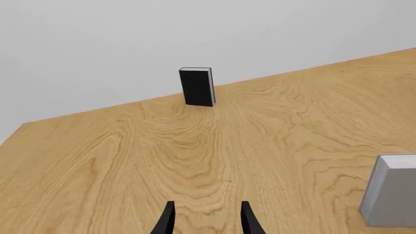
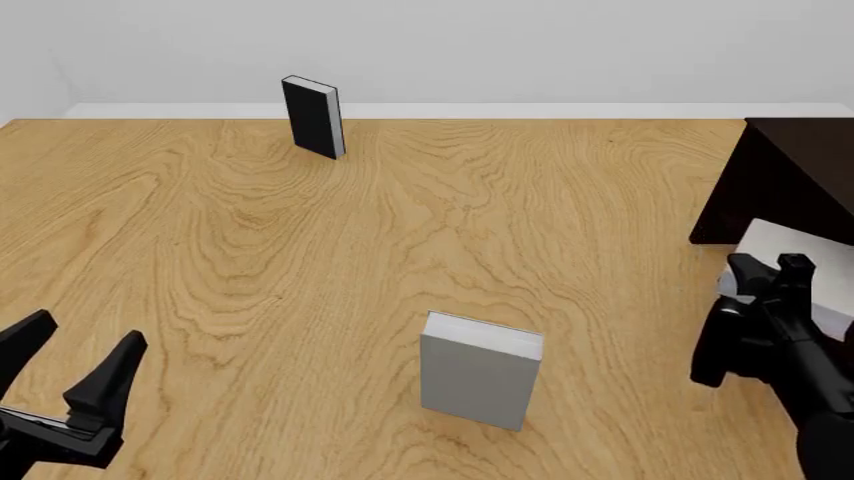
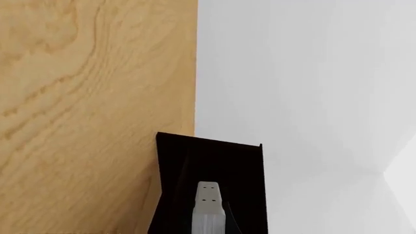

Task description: Pick up the book on the right and place it on the cabinet shelf.

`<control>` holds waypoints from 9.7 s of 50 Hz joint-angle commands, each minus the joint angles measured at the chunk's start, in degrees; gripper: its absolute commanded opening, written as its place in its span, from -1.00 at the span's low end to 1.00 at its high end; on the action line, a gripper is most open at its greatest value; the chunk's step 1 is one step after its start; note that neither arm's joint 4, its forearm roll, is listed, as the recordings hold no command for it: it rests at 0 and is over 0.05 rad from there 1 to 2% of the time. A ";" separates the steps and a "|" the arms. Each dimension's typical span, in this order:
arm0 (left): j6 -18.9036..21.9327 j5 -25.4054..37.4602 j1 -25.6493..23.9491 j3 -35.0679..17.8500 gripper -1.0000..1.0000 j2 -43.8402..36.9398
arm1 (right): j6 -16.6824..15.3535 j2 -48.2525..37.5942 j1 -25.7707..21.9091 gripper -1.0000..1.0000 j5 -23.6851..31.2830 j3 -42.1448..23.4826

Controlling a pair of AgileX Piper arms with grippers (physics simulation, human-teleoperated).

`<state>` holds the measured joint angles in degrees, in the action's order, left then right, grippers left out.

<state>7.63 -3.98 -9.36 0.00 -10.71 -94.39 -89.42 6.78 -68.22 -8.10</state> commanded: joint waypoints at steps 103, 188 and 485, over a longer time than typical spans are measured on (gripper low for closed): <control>1.10 1.46 0.42 0.00 1.00 1.14 | 6.00 -12.63 7.94 -1.00 5.92 -11.82; 1.28 2.22 -0.23 0.00 1.00 1.83 | 5.67 -12.29 1.00 1.00 7.77 -15.63; 0.15 -5.38 -0.22 0.00 1.00 -7.67 | 6.28 -9.25 3.66 1.00 5.41 -11.00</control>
<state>7.87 -8.83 -9.64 0.00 -17.84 -88.43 -98.41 17.73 -68.70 -15.07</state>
